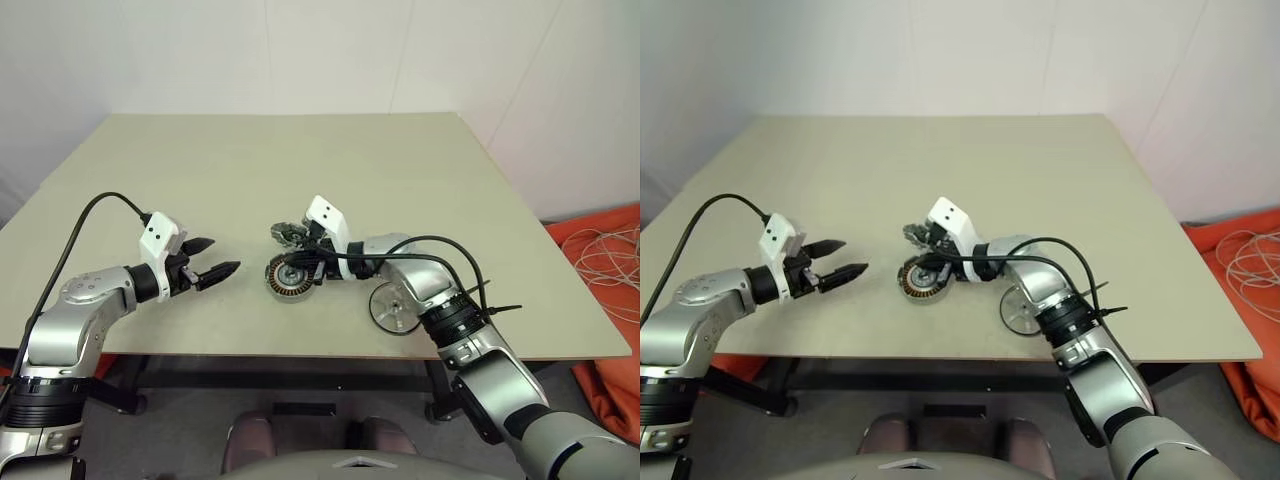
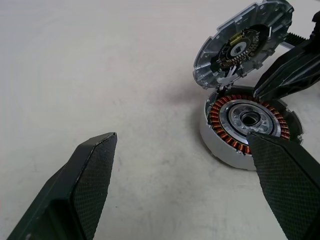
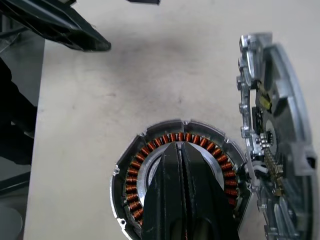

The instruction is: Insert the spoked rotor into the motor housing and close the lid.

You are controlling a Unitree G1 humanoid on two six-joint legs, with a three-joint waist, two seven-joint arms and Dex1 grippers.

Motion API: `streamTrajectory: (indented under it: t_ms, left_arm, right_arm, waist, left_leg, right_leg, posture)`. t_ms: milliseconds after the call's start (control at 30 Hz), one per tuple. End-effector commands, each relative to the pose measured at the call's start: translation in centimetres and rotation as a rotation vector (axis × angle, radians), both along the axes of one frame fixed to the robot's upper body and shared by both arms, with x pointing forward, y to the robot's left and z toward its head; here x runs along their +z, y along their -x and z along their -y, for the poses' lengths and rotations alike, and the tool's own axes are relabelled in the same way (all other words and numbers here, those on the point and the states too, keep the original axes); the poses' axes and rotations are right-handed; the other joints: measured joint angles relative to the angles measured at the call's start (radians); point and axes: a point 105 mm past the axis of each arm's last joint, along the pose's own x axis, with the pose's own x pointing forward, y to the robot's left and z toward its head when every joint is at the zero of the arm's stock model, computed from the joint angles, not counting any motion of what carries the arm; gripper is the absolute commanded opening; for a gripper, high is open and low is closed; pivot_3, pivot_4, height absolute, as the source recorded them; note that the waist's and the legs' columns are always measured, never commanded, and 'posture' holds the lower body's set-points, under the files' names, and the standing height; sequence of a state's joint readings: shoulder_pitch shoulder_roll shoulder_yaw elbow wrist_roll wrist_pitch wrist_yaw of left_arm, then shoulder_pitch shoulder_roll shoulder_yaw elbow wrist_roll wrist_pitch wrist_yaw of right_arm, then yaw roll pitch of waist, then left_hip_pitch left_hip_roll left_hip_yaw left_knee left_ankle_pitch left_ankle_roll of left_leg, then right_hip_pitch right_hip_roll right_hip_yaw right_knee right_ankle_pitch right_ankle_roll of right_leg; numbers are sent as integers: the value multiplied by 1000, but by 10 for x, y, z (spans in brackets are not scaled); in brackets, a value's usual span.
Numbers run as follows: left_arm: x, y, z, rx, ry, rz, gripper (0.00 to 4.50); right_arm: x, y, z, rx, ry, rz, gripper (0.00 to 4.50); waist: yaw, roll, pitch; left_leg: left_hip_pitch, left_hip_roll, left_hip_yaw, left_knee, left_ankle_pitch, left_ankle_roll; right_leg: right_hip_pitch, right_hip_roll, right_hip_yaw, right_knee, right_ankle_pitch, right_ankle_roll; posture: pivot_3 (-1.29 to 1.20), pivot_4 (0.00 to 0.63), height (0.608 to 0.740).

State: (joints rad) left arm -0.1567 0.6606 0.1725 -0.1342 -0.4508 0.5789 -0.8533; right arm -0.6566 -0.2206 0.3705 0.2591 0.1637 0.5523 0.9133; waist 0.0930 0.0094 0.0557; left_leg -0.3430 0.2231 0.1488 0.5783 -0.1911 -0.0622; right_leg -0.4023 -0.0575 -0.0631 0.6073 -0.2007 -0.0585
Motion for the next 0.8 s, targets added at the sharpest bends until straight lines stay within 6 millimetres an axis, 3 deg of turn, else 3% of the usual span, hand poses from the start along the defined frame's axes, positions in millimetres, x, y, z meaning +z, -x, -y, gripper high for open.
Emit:
streamTrajectory:
  t_ms: [33, 133, 300, 467, 667, 800]
  left_arm:
    - [16, -3, -2, 6, 7, 67, 4399]
    - [17, -3, -2, 6, 8, 69, 4399]
    - [19, -3, -3, 8, 6, 76, 4399]
    - [20, -4, -4, 13, 5, 80, 4399]
    - [20, -4, -2, 14, 9, 82, 4399]
    - [20, -5, -2, 13, 10, 83, 4399]
  right_arm:
    - [6, -4, -7, -2, -27, 15, 38]
    - [1, -5, -8, -8, -21, -5, 38]
    - [-24, -5, 0, -7, 78, -47, 38]
    - [-21, -9, 1, -16, 66, -41, 38]
    - [18, -21, -9, -53, -133, -19, 38]
    - [29, -24, -11, -56, -170, -1, 38]
  waist:
    - [0, 0, 0]
    - [0, 0, 0]
    - [0, 0, 0]
    - [0, 0, 0]
    - [0, 0, 0]
    - [-1, 0, 0]
  left_leg:
    - [0, 0, 0, 0, 0, 0]
    - [0, 0, 0, 0, 0, 0]
    - [0, 0, 0, 0, 0, 0]
    - [2, 0, 0, 0, 0, 0]
    - [2, 0, 0, 1, 0, 0]
    - [2, 0, 0, 0, 0, 0]
  right_leg:
    - [0, 0, 0, 0, 0, 0]
    - [0, 0, 0, 0, 0, 0]
    - [0, 0, 0, 0, 1, -2]
    - [2, 0, 0, 1, 0, 0]
    - [1, 0, 0, 1, -1, 2]
    - [1, 0, 0, 1, 2, -3]
  posture:
    - [0, 0, 740]
    - [0, 0, 740]
    - [0, 0, 740]
    - [0, 0, 740]
    - [0, 0, 740]
    - [0, 0, 740]
